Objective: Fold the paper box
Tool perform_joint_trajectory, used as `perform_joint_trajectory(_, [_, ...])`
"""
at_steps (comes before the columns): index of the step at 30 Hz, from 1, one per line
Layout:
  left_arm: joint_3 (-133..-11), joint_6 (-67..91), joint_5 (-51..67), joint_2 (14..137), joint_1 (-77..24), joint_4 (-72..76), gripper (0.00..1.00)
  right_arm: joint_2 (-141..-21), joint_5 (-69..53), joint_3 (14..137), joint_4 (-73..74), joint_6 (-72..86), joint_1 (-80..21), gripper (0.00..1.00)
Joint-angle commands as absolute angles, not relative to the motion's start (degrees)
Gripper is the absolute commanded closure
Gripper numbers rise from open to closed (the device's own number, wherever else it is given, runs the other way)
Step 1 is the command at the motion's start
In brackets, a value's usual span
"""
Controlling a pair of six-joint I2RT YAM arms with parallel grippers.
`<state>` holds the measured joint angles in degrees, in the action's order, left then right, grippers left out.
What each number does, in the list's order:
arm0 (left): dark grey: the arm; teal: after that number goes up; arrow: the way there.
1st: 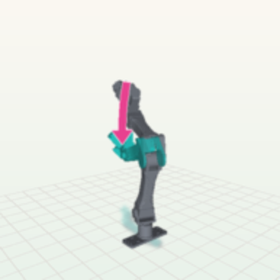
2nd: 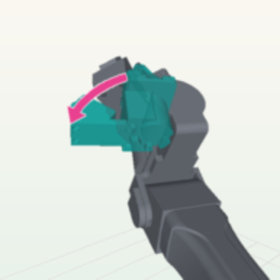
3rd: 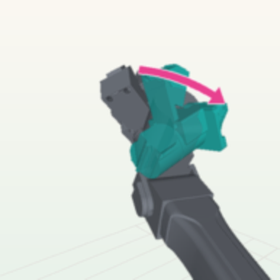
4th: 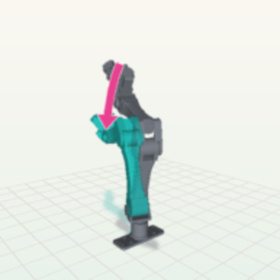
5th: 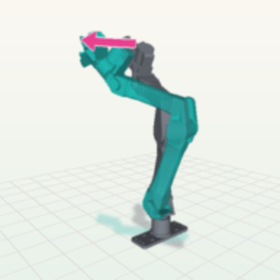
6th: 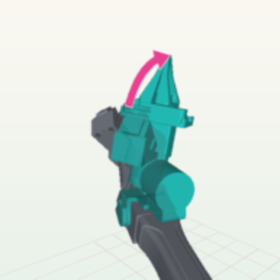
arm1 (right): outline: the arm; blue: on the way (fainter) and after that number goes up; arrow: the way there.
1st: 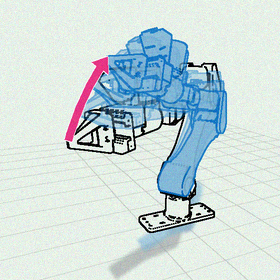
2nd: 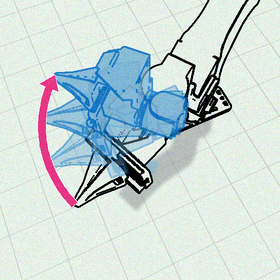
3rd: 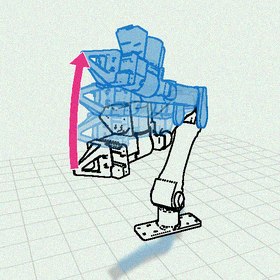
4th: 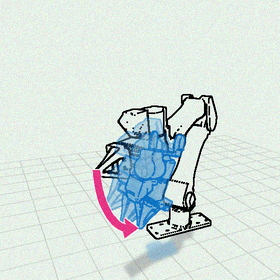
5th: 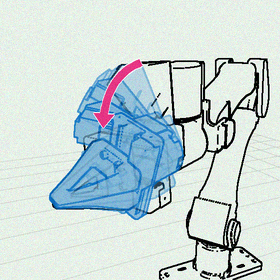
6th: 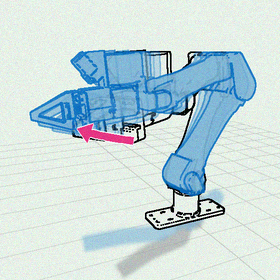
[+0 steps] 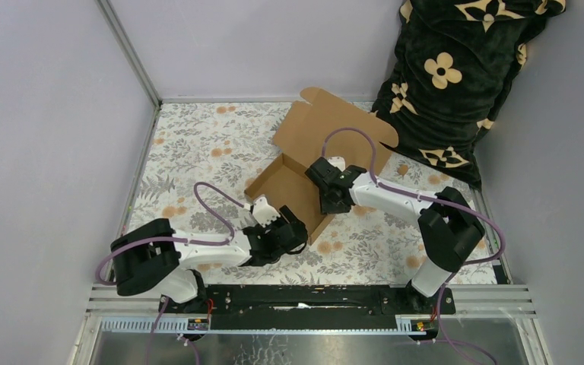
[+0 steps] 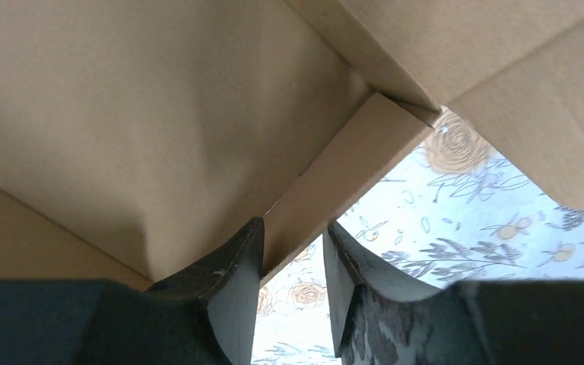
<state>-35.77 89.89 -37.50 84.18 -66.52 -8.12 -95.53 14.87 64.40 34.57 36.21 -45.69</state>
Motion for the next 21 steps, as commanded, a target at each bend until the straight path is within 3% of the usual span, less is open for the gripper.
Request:
perform_joint_trajectory(1, [-37.77, 89.31, -42.55, 80.5, -66.96, -11.36, 0.29, -96.62, 22.93, 70.61, 38.18, 30.56, -46.1, 0.6])
perform_joint_trajectory(14, [-39.5, 83.25, -45.14, 69.19, -66.97, -15.12, 0.28, -101.86, 29.99, 75.68, 36.69, 11.82, -45.23, 0.62])
perform_joint_trajectory(21, [-39.68, 78.86, -51.95, 62.68, -66.92, -19.94, 0.26, -97.32, 23.81, 74.12, 35.9, 16.47, -44.49, 0.43])
